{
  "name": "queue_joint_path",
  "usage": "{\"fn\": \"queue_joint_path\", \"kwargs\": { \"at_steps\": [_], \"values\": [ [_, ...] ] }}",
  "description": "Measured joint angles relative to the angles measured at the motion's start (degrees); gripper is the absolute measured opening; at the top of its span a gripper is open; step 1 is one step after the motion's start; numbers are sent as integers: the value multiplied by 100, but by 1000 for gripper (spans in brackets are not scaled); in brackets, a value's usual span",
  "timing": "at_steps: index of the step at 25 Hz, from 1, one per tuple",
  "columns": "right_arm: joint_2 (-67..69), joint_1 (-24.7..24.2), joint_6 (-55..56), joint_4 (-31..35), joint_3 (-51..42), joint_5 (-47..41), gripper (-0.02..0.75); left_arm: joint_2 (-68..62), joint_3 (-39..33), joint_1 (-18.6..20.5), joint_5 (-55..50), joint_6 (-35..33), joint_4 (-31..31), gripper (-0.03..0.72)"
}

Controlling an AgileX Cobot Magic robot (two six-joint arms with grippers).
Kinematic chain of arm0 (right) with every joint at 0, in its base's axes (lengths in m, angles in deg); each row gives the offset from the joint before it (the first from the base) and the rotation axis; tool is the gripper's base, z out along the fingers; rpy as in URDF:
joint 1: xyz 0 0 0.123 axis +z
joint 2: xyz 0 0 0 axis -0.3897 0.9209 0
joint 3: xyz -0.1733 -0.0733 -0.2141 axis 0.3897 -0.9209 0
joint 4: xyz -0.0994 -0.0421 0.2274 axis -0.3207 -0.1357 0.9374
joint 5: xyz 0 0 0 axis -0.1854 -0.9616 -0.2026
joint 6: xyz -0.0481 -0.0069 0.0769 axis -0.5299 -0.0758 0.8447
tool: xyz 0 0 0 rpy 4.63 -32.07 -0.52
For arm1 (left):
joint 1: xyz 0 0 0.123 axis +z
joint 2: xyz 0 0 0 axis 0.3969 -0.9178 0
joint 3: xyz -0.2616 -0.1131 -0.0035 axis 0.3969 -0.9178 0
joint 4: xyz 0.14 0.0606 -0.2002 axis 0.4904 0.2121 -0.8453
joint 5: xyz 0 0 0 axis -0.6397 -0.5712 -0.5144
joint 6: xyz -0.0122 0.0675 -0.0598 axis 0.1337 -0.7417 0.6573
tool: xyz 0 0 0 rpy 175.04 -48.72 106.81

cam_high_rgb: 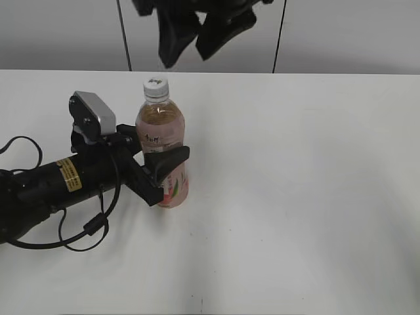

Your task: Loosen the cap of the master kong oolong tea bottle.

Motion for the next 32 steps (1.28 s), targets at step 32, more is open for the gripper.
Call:
{"fn": "queue_joint_path", "kwargs": {
  "at_steps": [32],
  "values": [
    [1356, 143, 906, 21, 1075, -31, 409, -2, 0, 0, 5, 0, -14, 390]
  ]
}}
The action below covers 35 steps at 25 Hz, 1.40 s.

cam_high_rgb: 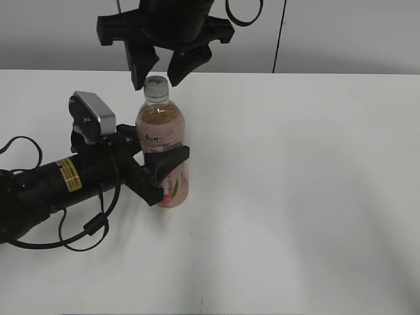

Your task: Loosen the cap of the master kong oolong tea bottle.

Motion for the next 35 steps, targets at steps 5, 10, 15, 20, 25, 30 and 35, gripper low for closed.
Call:
{"fn": "queue_joint_path", "kwargs": {
  "at_steps": [5, 10, 15, 20, 25, 30, 35],
  "values": [
    [11, 0, 95, 35, 0, 0, 409, 0, 0, 0, 0, 0, -11, 390],
    [11, 0, 164, 111, 0, 0, 405, 0, -11, -6, 0, 0, -49, 390],
    [17, 12, 177, 79, 0, -4, 286, 0, -11, -11, 7, 0, -60, 390],
    [17, 17, 153, 70, 0, -4, 281, 0, -20, -11, 9, 0, -66, 390],
    [17, 17, -323, 70, 0, -4, 281, 0, -20, -11, 9, 0, -72, 390],
    [17, 17, -1415, 99, 0, -4, 279, 0, -20, -11, 13, 0, -72, 390],
    [17, 17, -3094, 128, 17, 3, 276, 0, -28, -11, 15, 0, -83, 390]
  ]
}}
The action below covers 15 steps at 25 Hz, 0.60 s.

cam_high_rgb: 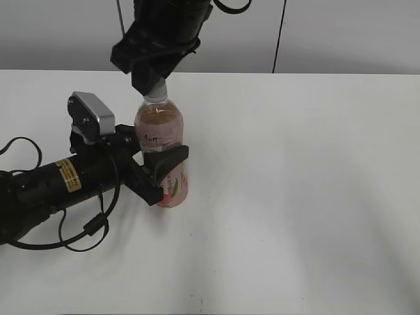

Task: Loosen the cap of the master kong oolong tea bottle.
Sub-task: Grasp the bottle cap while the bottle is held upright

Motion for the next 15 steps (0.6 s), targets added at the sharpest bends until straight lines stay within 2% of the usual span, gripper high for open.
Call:
{"fn": "queue_joint_path", "kwargs": {
  "at_steps": [15],
  "values": [
    [0, -25, -4431, 244, 4, -11, 276, 0, -8, 0, 23, 0, -1, 389]
  ]
}}
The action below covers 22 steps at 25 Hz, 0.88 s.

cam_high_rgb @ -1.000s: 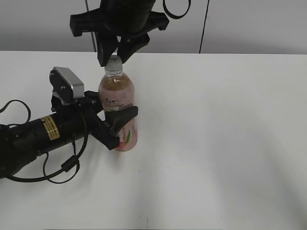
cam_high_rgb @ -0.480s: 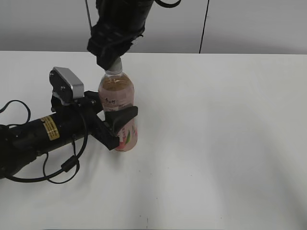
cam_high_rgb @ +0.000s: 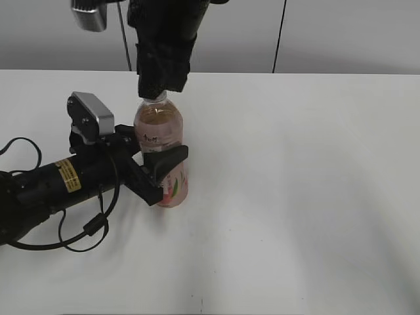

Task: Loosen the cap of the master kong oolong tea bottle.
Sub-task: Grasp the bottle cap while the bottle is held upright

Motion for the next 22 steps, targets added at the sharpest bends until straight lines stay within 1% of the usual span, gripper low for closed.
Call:
{"fn": "queue_joint_path", "kwargs": {
  "at_steps": [7, 11, 12, 14, 16, 18, 20, 22],
  "values": [
    [0, 25, -1515, -2, -18, -7, 275, 0, -5, 0, -6, 0, -10, 389],
    [0, 25, -2698, 3, -18, -2, 269, 0, -5, 0, -10, 18, -40, 388],
    [0, 30, -3028, 15, -18, 4, 257, 0, -5, 0, -10, 26, -57, 388],
    [0, 44, -3475, 30, -18, 16, 160, 0, -5, 7, -10, 67, -129, 388],
    [0, 49, -3584, 42, -13, 33, 123, 0, -5, 13, -10, 92, -148, 388],
    [0, 49, -3414, 47, -13, 36, 120, 0, -5, 13, -10, 97, -148, 388],
    [0, 49, -3052, 47, -13, 40, 133, 0, -5, 13, -10, 97, -142, 388],
    [-5, 55, -2666, 40, -13, 42, 184, 0, -5, 13, -10, 91, -130, 388]
  ]
}}
